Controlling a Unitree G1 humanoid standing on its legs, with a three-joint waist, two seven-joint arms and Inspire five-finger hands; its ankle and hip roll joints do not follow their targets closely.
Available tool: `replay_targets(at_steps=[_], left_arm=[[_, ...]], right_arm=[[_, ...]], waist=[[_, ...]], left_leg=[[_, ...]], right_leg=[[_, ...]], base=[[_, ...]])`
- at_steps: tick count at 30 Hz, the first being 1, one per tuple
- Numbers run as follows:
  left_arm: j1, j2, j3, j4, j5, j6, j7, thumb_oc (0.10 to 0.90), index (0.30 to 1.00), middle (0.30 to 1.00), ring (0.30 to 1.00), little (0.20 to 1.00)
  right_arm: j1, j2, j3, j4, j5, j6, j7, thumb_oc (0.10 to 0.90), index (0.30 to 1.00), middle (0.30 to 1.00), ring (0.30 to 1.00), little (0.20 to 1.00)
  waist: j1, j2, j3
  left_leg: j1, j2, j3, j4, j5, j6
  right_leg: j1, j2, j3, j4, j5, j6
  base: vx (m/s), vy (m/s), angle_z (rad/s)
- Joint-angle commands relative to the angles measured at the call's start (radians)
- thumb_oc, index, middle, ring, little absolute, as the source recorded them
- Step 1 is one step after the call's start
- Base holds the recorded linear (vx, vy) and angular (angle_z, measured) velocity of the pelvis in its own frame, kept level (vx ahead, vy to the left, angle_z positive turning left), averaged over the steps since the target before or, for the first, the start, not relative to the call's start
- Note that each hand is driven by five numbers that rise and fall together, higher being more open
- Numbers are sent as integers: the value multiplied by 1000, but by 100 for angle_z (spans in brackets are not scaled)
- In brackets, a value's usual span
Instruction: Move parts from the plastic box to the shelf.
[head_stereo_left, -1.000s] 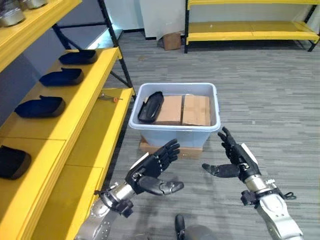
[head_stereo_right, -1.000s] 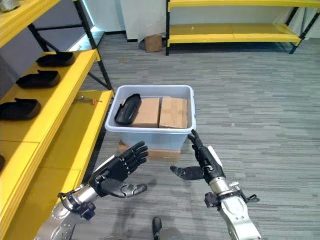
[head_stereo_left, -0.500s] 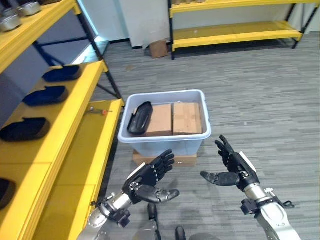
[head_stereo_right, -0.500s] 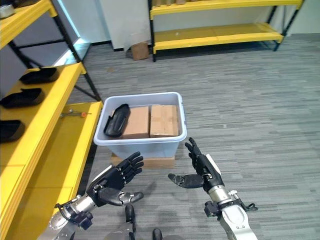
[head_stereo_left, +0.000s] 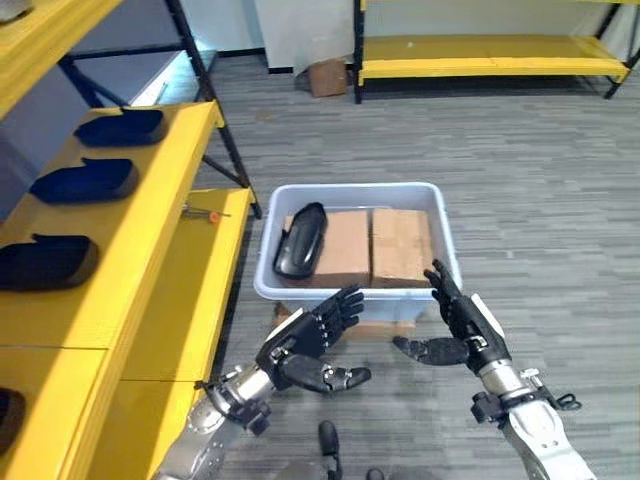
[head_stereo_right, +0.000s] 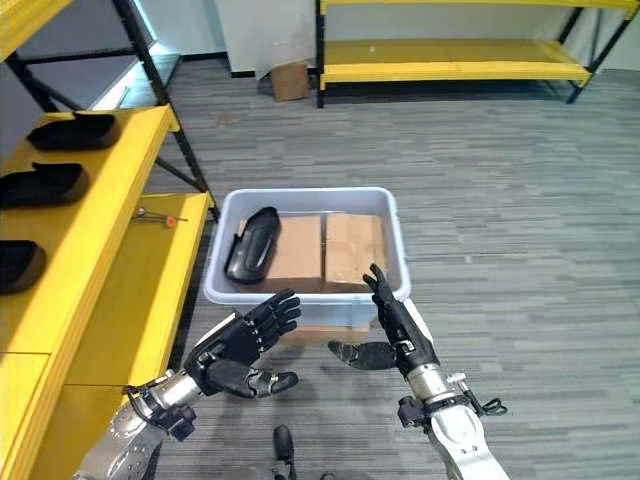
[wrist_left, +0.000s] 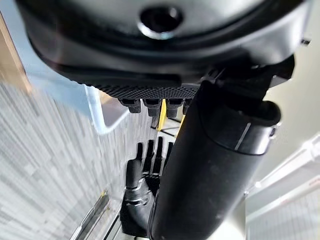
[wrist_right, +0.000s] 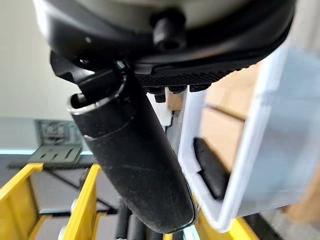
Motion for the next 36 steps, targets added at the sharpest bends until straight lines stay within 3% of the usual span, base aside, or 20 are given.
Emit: replay_targets(at_steps=[1, 3, 4, 6, 8, 11, 12, 15, 17, 24, 33, 36], left_arm=[[-33, 16, 45, -110, -51, -70, -28, 900, 1000, 1000, 1000, 1000], [-37, 16, 45, -111, -33, -73, -38, 900, 1000, 1000, 1000, 1000], [-37, 15, 45, -112, -32, -73, -39, 900, 1000, 1000, 1000, 1000], [-41, 5, 40, -124, -33, -58, -33, 900, 1000, 1000, 1000, 1000], [-48, 0, 33, -128, -32, -48, -24, 900, 1000, 1000, 1000, 1000], [-70, 14, 27, -126, -41, -17, -26, 900, 1000, 1000, 1000, 1000], [-71, 23, 33, -130, -45, -10, -16, 900, 1000, 1000, 1000, 1000], [-45, 28, 40, -137, -49, -19, -13, 900, 1000, 1000, 1000, 1000], [-37, 32, 36, -138, -43, -27, -8, 900, 1000, 1000, 1000, 1000], [0, 38, 41, -145, -46, -40, -15, 900, 1000, 1000, 1000, 1000], [4, 50, 38, -157, -69, -23, -21, 900, 1000, 1000, 1000, 1000], [-15, 44, 34, -142, -69, -33, -16, 900, 1000, 1000, 1000, 1000]], right_arm=[[-78, 15, -50, -76, -61, -116, -90, 900, 1000, 1000, 1000, 1000], [-78, 24, -58, -69, -57, -113, -107, 900, 1000, 1000, 1000, 1000], [-78, 25, -59, -69, -58, -112, -108, 900, 1000, 1000, 1000, 1000], [-87, 29, -53, -55, -72, -116, -122, 900, 1000, 1000, 1000, 1000], [-104, 31, -48, -40, -82, -124, -126, 900, 1000, 1000, 1000, 1000], [-129, 28, -58, -29, -120, -107, -175, 900, 1000, 1000, 1000, 1000], [-130, 18, -70, -38, -96, -90, -180, 900, 1000, 1000, 1000, 1000], [-130, 20, -62, -51, -91, -83, -177, 900, 1000, 1000, 1000, 1000], [-124, 24, -54, -57, -111, -79, -185, 900, 1000, 1000, 1000, 1000], [-79, 6, -50, -40, -102, -67, -170, 900, 1000, 1000, 1000, 1000], [-120, -65, -34, -33, -118, -83, -181, 900, 1000, 1000, 1000, 1000], [-134, -92, -39, -35, -186, -110, -159, 900, 1000, 1000, 1000, 1000]], waist=[[19, -38, -86], [18, -40, -85], [18, -40, -85], [16, -28, -73], [11, -20, -63], [-7, -13, -43], [-15, -19, -36], [-24, -25, -32], [-32, -24, -32], [-31, -22, -66], [-27, -7, -70], [-34, -4, -66]], left_leg=[[-46, 57, 15, 53, -114, -43], [-40, 40, 9, 62, -129, -19], [-40, 38, 9, 64, -131, -16], [-20, 36, 1, 65, -143, -4], [-2, 35, -1, 60, -148, -5], [33, 41, -12, 46, -150, -24], [59, 43, -17, 29, -156, -35], [111, 49, -21, -6, -168, -45], [132, 54, -26, -19, -172, -49], [143, 88, -31, -25, -173, -85], [130, 134, -19, -25, -139, -121], [115, 148, -6, 24, -144, -132]], right_leg=[[-101, -85, -8, 180, 93, 58], [-154, -96, -3, 326, 165, 83], [-162, -99, -2, 343, 169, 85], [-244, -106, -7, 497, 206, 83], [-295, -97, -6, 504, 204, 76], [-312, -76, -12, 278, 150, 68], [-297, -86, -18, 85, 170, 75], [-314, -97, 4, -47, 245, 100], [-324, -96, 22, -65, 268, 108], [-218, -93, 6, -186, 249, 88], [-151, -78, -18, -180, 178, 42], [-154, -77, -14, -157, 158, 24]], base=[[86, 124, 27], [79, 101, 22], [62, 88, 32], [59, 81, 24], [53, 15, 4], [75, -129, 12], [100, -209, -3], [107, -224, -6], [82, -175, 4], [89, -225, 33], [38, -179, -3], [33, -188, 5]])
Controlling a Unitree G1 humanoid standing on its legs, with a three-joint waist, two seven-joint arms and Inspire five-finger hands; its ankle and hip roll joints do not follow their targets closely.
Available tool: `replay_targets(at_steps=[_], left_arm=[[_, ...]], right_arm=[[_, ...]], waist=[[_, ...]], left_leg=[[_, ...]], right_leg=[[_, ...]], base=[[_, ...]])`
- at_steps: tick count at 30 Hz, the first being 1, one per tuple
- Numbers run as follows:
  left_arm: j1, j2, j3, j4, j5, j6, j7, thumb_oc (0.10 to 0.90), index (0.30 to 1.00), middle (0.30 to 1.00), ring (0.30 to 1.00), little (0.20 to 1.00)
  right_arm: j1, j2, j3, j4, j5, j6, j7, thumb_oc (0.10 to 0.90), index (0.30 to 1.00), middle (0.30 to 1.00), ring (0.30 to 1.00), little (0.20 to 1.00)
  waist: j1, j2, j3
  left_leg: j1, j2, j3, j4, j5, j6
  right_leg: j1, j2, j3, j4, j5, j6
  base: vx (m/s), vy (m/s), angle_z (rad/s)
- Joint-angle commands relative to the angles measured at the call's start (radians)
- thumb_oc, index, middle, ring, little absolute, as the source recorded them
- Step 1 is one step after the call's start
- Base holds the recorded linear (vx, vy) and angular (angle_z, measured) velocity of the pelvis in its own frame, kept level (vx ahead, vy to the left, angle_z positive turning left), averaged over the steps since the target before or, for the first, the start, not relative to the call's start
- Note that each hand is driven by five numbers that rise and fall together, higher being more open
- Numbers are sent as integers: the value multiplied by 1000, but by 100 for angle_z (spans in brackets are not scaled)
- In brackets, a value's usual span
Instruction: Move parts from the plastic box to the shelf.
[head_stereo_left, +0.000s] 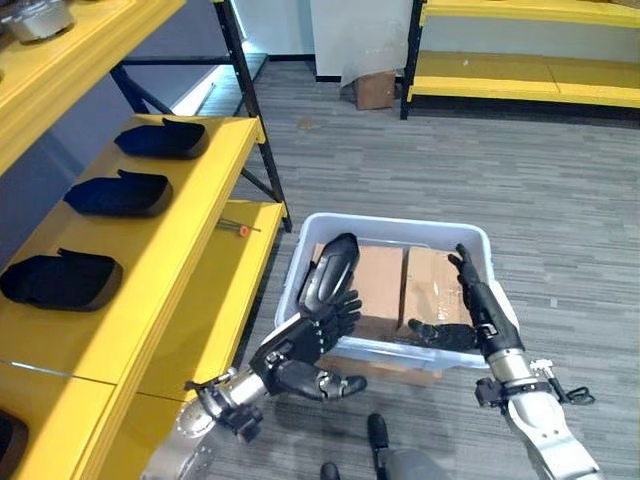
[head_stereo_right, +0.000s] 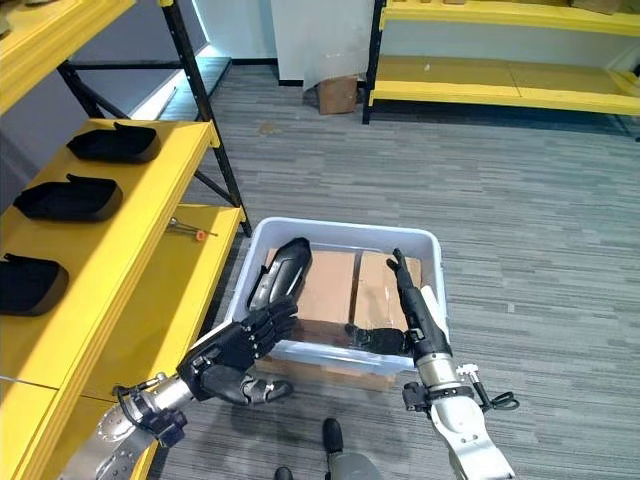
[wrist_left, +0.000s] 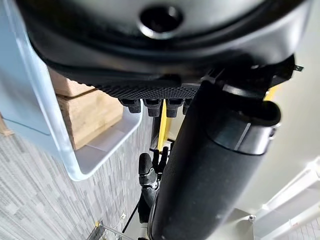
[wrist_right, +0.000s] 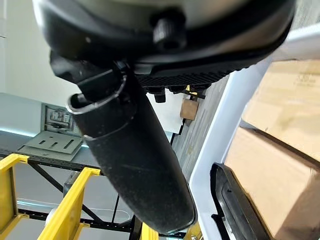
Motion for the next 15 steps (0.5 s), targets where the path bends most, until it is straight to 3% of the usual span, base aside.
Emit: replay_targets(at_steps=[1, 3, 6, 8, 11, 13, 15], left_arm=[[-36, -25, 31, -74, -69, -84, -28, 900, 1000, 1000, 1000, 1000], [-47, -30, 32, -68, -62, -90, -17, 900, 1000, 1000, 1000, 1000], [-71, -38, 29, -54, -70, -75, -31, 900, 1000, 1000, 1000, 1000], [-69, -38, 26, -51, -73, -70, -49, 900, 1000, 1000, 1000, 1000], [-60, -29, 21, -62, -74, -76, -58, 900, 1000, 1000, 1000, 1000], [-51, -27, 24, -71, -76, -81, -62, 900, 1000, 1000, 1000, 1000], [-40, -23, 36, -79, -83, -81, -60, 900, 1000, 1000, 1000, 1000]], right_arm=[[-71, -59, -21, -90, -73, -141, 1, 900, 1000, 1000, 1000, 1000], [-91, -79, -22, -79, -94, -156, 4, 900, 1000, 1000, 1000, 1000], [-116, -100, -30, -68, -153, -175, -9, 900, 1000, 1000, 1000, 1000], [-121, -108, -44, -71, -191, -187, -7, 900, 1000, 1000, 1000, 1000], [-110, -140, -65, -97, -214, -190, 8, 900, 1000, 1000, 1000, 1000], [-121, -162, -70, -84, -253, -203, 6, 900, 1000, 1000, 1000, 1000], [-141, -179, -67, -68, -293, -219, 13, 900, 1000, 1000, 1000, 1000]], waist=[[-16, -10, -60], [-15, -13, -52], [-12, -10, -36], [-15, 0, -31], [-11, 14, -24], [3, 19, -19], [18, 19, -19]], left_leg=[[-71, 82, 35, 33, -2, -32], [-108, 75, 44, 129, -25, -30], [-180, 79, 75, 226, 2, -37], [-198, 83, 114, 170, 31, -47], [-243, 95, 144, 72, 125, -77], [-276, 103, 125, 36, 173, -95], [-277, 101, 97, 16, 171, -96]], right_leg=[[24, -76, -7, 131, -179, 60], [18, -80, -7, 148, -184, 48], [24, -76, -30, 159, -187, 31], [37, -72, -44, 158, -194, 37], [79, -61, -58, 136, -208, 42], [109, -51, -50, 128, -223, 39], [128, -47, -38, 127, -235, 41]], base=[[11, -127, -3], [-6, -110, -9], [10, -85, -3], [86, -11, 21], [115, 36, 34], [133, 52, 18], [153, 53, 11]])
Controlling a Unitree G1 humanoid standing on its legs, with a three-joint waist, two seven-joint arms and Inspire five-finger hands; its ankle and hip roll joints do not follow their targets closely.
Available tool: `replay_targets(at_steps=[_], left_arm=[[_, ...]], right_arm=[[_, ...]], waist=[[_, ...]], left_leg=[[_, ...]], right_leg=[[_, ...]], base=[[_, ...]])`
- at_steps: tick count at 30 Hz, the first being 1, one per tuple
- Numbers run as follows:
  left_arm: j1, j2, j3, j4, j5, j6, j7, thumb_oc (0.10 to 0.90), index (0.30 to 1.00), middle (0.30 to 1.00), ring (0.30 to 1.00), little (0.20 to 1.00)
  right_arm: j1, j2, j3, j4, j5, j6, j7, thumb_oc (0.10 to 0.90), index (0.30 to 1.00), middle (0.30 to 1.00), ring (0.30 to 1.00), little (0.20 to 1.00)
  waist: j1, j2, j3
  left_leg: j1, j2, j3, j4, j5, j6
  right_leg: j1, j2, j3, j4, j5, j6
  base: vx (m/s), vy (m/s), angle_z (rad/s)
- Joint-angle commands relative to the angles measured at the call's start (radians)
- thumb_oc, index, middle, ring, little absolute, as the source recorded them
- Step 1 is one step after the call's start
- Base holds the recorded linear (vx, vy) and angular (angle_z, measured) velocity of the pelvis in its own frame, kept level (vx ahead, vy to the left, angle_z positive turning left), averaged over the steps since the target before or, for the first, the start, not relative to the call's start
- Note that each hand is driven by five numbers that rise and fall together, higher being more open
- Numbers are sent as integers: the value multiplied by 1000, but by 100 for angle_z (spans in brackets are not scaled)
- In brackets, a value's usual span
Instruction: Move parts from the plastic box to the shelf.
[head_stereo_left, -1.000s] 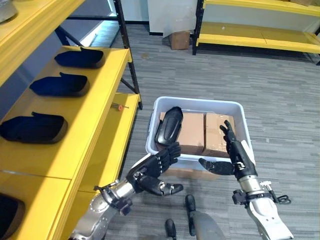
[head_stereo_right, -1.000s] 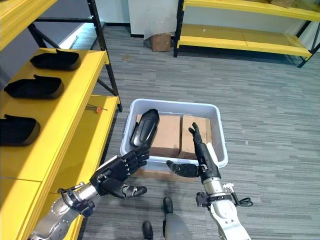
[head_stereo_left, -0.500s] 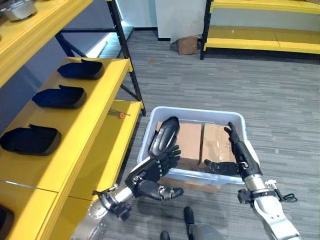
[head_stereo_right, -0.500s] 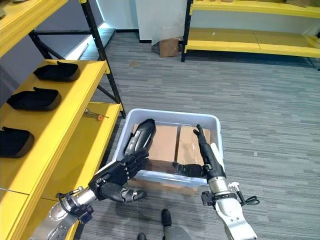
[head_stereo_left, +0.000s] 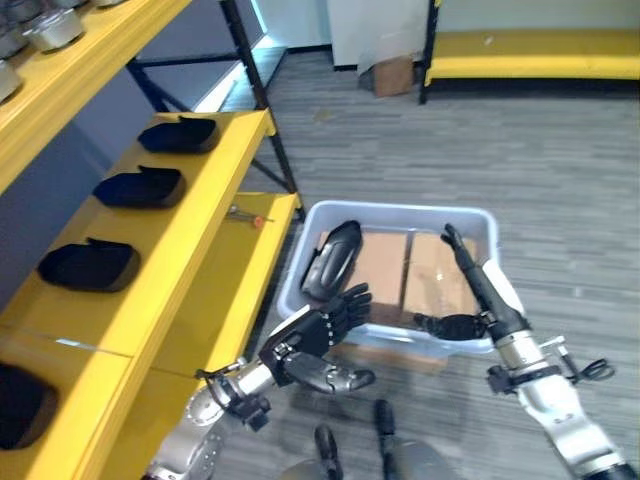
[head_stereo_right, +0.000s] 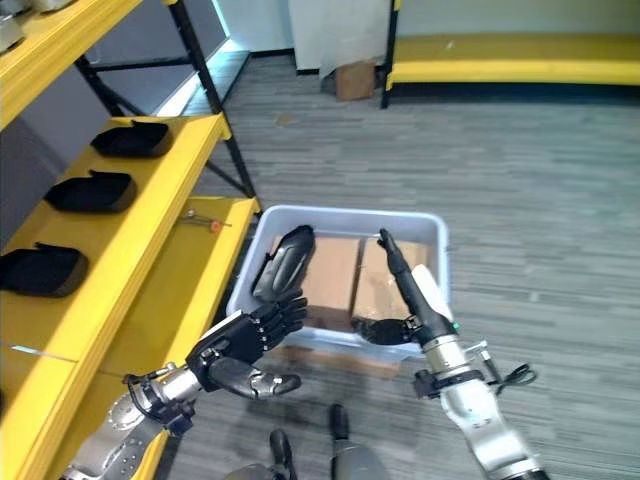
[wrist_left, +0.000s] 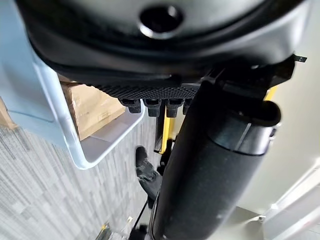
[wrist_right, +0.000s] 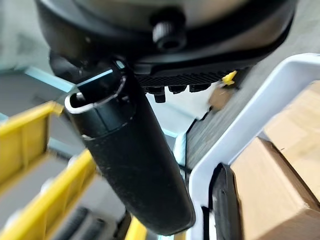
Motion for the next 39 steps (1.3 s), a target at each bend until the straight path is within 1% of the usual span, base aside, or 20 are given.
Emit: replay_targets(at_steps=[1, 5, 10, 12, 14, 16, 20, 22, 23, 24, 25, 27, 30, 31, 32, 33, 34, 37, 38, 39], left_arm=[[2, -26, 67, -69, -88, -85, -34, 900, 1000, 1000, 1000, 1000], [6, -13, 96, -55, -127, -87, -56, 900, 1000, 1000, 1000, 1000], [-3, -2, 103, -58, -132, -60, -67, 900, 1000, 1000, 1000, 1000], [1, -1, 106, -61, -130, -55, -67, 900, 1000, 1000, 1000, 1000], [19, 9, 118, -68, -125, -43, -75, 900, 1000, 1000, 1000, 1000], [21, 12, 119, -69, -122, -40, -77, 900, 1000, 1000, 1000, 1000], [27, 37, 122, -79, -123, -36, -90, 900, 1000, 1000, 1000, 1000], [24, 48, 121, -84, -124, -34, -92, 900, 1000, 1000, 1000, 1000], [17, 62, 117, -89, -134, -32, -88, 900, 1000, 1000, 1000, 1000], [14, 66, 117, -90, -136, -32, -88, 900, 1000, 1000, 1000, 1000], [-1, 85, 115, -94, -147, -35, -89, 900, 1000, 1000, 1000, 1000], [-20, 103, 114, -97, -161, -37, -87, 900, 1000, 1000, 1000, 1000], [-68, 140, 105, -99, -192, -47, -96, 900, 1000, 1000, 1000, 1000], [-71, 141, 105, -97, -193, -46, -97, 900, 1000, 1000, 1000, 1000], [-97, 158, 94, -96, -203, -49, -104, 900, 1000, 1000, 1000, 1000], [-100, 159, 94, -96, -203, -50, -106, 900, 1000, 1000, 1000, 1000], [-123, 171, 86, -92, -213, -51, -113, 900, 1000, 1000, 1000, 1000], [-142, 182, 79, -91, -218, -47, -118, 900, 1000, 1000, 1000, 1000], [-161, 192, 75, -95, -222, -44, -125, 900, 1000, 1000, 1000, 1000], [-167, 196, 74, -100, -225, -40, -127, 900, 1000, 1000, 1000, 1000]], right_arm=[[-68, -51, -50, -106, -65, -136, -15, 900, 1000, 1000, 1000, 1000], [-78, -92, -64, -89, -164, -152, -16, 900, 1000, 1000, 1000, 1000], [-134, -138, -45, -32, -240, -123, -31, 900, 1000, 1000, 1000, 1000], [-140, -142, -43, -23, -260, -120, -37, 900, 1000, 1000, 1000, 1000], [-156, -162, -41, -5, -289, -97, -31, 900, 1000, 1000, 1000, 1000], [-163, -166, -39, 5, -309, -87, -34, 900, 1000, 1000, 1000, 1000], [-211, -190, -9, 64, -472, -64, -121, 900, 1000, 1000, 1000, 1000], [-236, -202, 6, 75, -500, -54, -143, 900, 1000, 1000, 1000, 1000], [-269, -217, 22, 84, -511, -35, -151, 900, 1000, 1000, 1000, 1000], [-278, -219, 26, 86, -511, -30, -152, 900, 1000, 1000, 1000, 1000], [-328, -230, 51, 104, -525, -2, -157, 900, 1000, 1000, 1000, 1000], [-380, -239, 80, 125, -557, 31, -161, 900, 1000, 1000, 1000, 1000], [-497, -262, 158, 208, -593, 112, -189, 900, 1000, 1000, 1000, 1000], [-508, -263, 165, 218, -597, 123, -187, 900, 1000, 1000, 1000, 1000], [-571, -284, 206, 289, -603, 148, -212, 900, 1000, 1000, 1000, 1000], [-581, -285, 213, 298, -603, 148, -217, 900, 1000, 1000, 1000, 1000], [-635, -300, 245, 349, -605, 174, -228, 900, 1000, 1000, 1000, 1000], [-688, -315, 273, 391, -613, 197, -238, 900, 1000, 1000, 1000, 1000], [-739, -332, 300, 441, -603, 214, -247, 900, 1000, 1000, 1000, 1000], [-761, -340, 313, 461, -600, 224, -250, 900, 1000, 1000, 1000, 1000]], waist=[[-4, -15, -90], [9, -24, -110], [42, -40, -118], [47, -42, -118], [69, -52, -117], [76, -55, -115], [106, -62, -100], [116, -63, -94], [126, -64, -84], [128, -64, -82], [140, -63, -65], [149, -62, -46], [177, -53, 9], [177, -52, 12], [195, -45, 40], [195, -44, 42], [206, -37, 64], [216, -29, 87], [226, -21, 111], [231, -16, 122]], left_leg=[[-51, 6, -42, -78, 70, 6], [-31, 8, -26, -79, 52, 16], [-21, -4, -51, -48, 18, 29], [-20, -7, -56, -46, 14, 31], [-19, -17, -74, -42, 5, 36], [-22, -19, -79, -41, 3, 37], [-43, -29, -95, -33, 1, 41], [-55, -32, -101, -29, 2, 42], [-72, -36, -107, -21, 1, 43], [-76, -37, -108, -19, 1, 43], [-96, -43, -114, -12, 0, 44], [-118, -48, -119, -2, 0, 44], [-172, -57, -127, 18, 4, 43], [-177, -58, -128, 20, 4, 43], [-202, -63, -134, 30, 6, 42], [-206, -63, -135, 32, 6, 42], [-225, -66, -139, 36, 8, 41], [-245, -70, -143, 42, 10, 41], [-263, -74, -148, 44, 11, 41], [-273, -76, -152, 47, 12, 40]], right_leg=[[271, -5, 23, -214, -32, 83], [284, -6, -7, -205, -47, 80], [280, -15, -40, -183, -56, 75], [281, -17, -45, -183, -57, 76], [275, -21, -66, -178, -57, 78], [273, -23, -73, -177, -58, 79], [258, -26, -91, -168, -61, 81], [252, -27, -96, -164, -62, 81], [242, -28, -100, -156, -65, 81], [239, -28, -101, -154, -65, 81], [225, -30, -106, -144, -71, 81], [210, -31, -108, -132, -76, 81], [170, -32, -118, -100, -90, 77], [166, -32, -119, -97, -92, 77], [143, -32, -125, -78, -99, 74], [139, -32, -125, -75, -101, 74], [117, -30, -129, -57, -109, 71], [94, -29, -132, -38, -117, 67], [65, -27, -134, -19, -123, 64], [50, -26, -134, -6, -127, 62]], base=[[157, 47, -4], [148, 36, -16], [132, 9, -5], [96, 6, 10], [148, -9, 21], [93, -11, 23], [80, -30, 20], [39, -36, 10], [22, -32, 20], [0, -44, 26], [-25, -33, 28], [-51, -36, 6], [-104, -45, 3], [-110, -56, 10], [-72, -39, 16], [-113, -58, 16], [-63, -28, 19], [-55, -36, 13], [-85, -47, 16], [-87, -49, 8]])
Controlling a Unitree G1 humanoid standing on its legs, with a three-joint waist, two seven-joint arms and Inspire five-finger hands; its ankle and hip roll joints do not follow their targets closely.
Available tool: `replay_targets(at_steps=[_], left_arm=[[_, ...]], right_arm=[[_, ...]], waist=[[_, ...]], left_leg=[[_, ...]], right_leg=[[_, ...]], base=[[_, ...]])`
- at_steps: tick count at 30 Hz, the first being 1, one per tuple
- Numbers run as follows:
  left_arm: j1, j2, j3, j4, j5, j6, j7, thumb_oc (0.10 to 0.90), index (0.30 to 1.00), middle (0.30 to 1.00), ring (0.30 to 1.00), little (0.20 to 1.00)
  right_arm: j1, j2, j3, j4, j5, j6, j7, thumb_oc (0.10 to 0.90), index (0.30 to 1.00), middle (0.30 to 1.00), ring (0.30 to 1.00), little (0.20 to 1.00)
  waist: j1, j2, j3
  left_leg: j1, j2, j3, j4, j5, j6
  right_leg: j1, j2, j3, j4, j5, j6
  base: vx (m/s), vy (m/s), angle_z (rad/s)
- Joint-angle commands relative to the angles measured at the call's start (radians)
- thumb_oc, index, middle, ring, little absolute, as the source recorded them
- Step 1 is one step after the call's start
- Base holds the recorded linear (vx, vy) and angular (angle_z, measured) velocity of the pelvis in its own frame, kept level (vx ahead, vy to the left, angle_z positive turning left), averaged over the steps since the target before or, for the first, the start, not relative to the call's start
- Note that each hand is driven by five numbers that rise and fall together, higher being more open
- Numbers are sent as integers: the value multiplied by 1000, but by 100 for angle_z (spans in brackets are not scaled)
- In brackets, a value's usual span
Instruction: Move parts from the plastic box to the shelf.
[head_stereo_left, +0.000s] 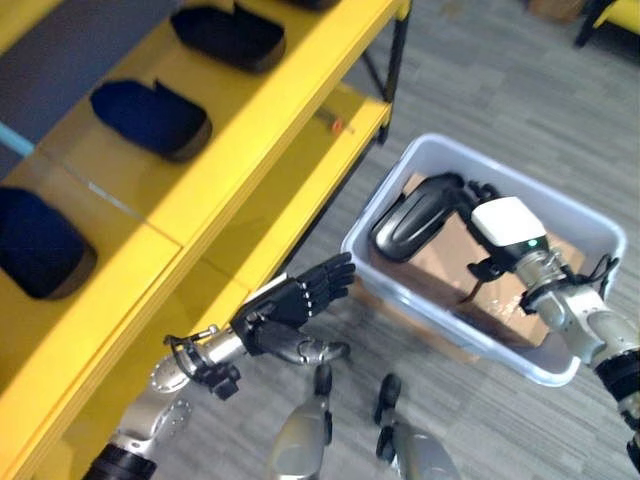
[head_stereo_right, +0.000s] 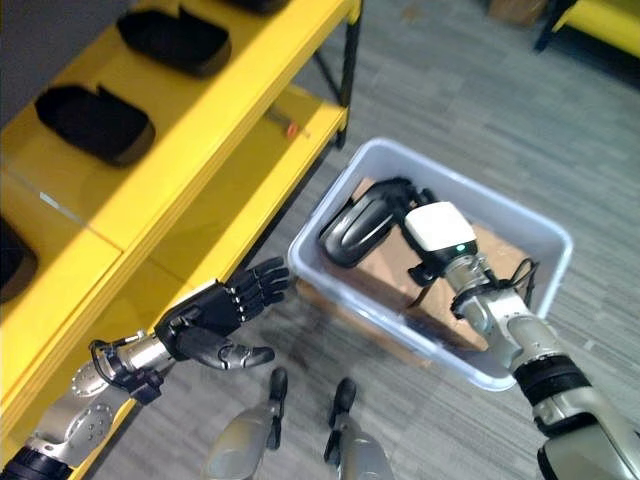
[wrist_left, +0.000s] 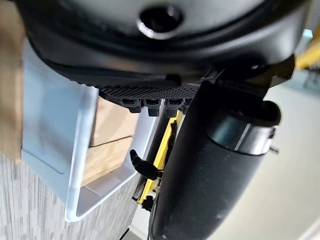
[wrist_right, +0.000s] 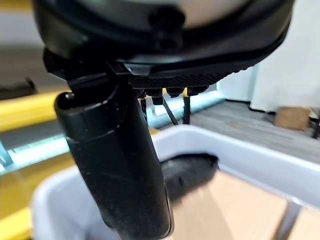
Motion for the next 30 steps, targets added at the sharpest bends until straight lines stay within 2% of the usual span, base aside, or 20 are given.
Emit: replay_targets(at_steps=[1, 4, 9, 12, 14, 17, 20, 21, 28, 29, 30], left_arm=[[-29, 23, -8, -122, -69, -71, -58, 900, 1000, 1000, 1000, 1000], [-50, 36, -16, -132, -65, -59, -63, 900, 1000, 1000, 1000, 1000], [-58, 46, -11, -145, -57, -47, -70, 900, 1000, 1000, 1000, 1000], [-51, 61, -11, -154, -70, -40, -67, 900, 1000, 1000, 1000, 1000], [-57, 64, -15, -153, -69, -45, -61, 900, 1000, 1000, 1000, 1000], [-52, 69, -14, -160, -77, -44, -61, 900, 1000, 1000, 1000, 1000], [-37, 63, -9, -166, -73, -43, -61, 900, 1000, 1000, 1000, 1000], [-23, 52, -1, -169, -71, -40, -65, 900, 1000, 1000, 1000, 1000], [2, 34, 11, -159, -61, -29, -69, 900, 1000, 1000, 1000, 1000], [11, 29, 3, -147, -67, -32, -64, 900, 1000, 1000, 1000, 1000], [15, 26, 0, -142, -65, -40, -68, 900, 1000, 1000, 1000, 1000]], right_arm=[[-161, -117, 63, 3, 2, 37, -113, 900, 1000, 1000, 1000, 1000], [-246, -131, 108, 81, 8, 77, -121, 900, 1000, 1000, 1000, 1000], [-302, -149, 156, 142, -42, 129, -127, 900, 1000, 1000, 1000, 1000], [-330, -161, 170, 189, -32, 191, -173, 900, 1000, 1000, 1000, 1000], [-361, -166, 182, 234, -77, 256, -243, 900, 1000, 1000, 1000, 1000], [-381, -174, 177, 253, -82, 331, -305, 900, 1000, 1000, 1000, 1000], [-390, -183, 148, 274, -141, 388, -358, 900, 1000, 1000, 1000, 1000], [-399, -199, 145, 274, -198, 425, -367, 900, 1000, 1000, 1000, 1000], [-464, -227, 207, 276, -229, 457, -360, 900, 1000, 1000, 1000, 1000], [-483, -226, 226, 277, -210, 490, -401, 900, 1000, 1000, 1000, 1000], [-494, -225, 223, 282, -215, 482, -436, 900, 1000, 1000, 1000, 1000]], waist=[[-1, 6, -64], [15, 27, -23], [26, 42, 2], [31, 50, 2], [33, 58, 2], [34, 65, 2], [34, 76, 2], [35, 83, 2], [38, 97, 2], [33, 97, 2], [34, 102, 2]], left_leg=[[-116, -40, -7, -10, -3, -22], [-166, -47, -19, 14, -2, -19], [-228, -53, -24, 37, 0, -10], [-277, -62, -27, 61, -4, -3], [-313, -67, -35, 82, -7, 3], [-346, -73, -39, 111, -15, 7], [-381, -81, -43, 141, -23, 12], [-411, -86, -48, 164, -28, 16], [-490, -90, -48, 219, -38, 22], [-504, -103, -46, 256, -72, 23], [-525, -105, -48, 279, -80, 26]], right_leg=[[36, 1, -8, 238, -285, 19], [-48, 3, -11, 324, -305, 10], [-152, 0, -13, 409, -321, 7], [-226, -8, -14, 472, -334, 6], [-284, -13, -9, 520, -341, 4], [-326, -18, -6, 561, -350, 1], [-373, -21, -2, 601, -359, -2], [-408, -20, -1, 629, -366, -6], [-510, -25, 4, 708, -380, -16], [-530, -35, 20, 749, -411, -12], [-552, -38, 23, 771, -416, -14]], base=[[-68, -43, 1], [-50, -35, 3], [-31, -20, 6], [13, -15, 7], [0, 11, 11], [5, 5, -1], [0, 0, 0], [26, 20, -3], [20, 4, -2], [92, 1, 7], [105, 10, 8]])
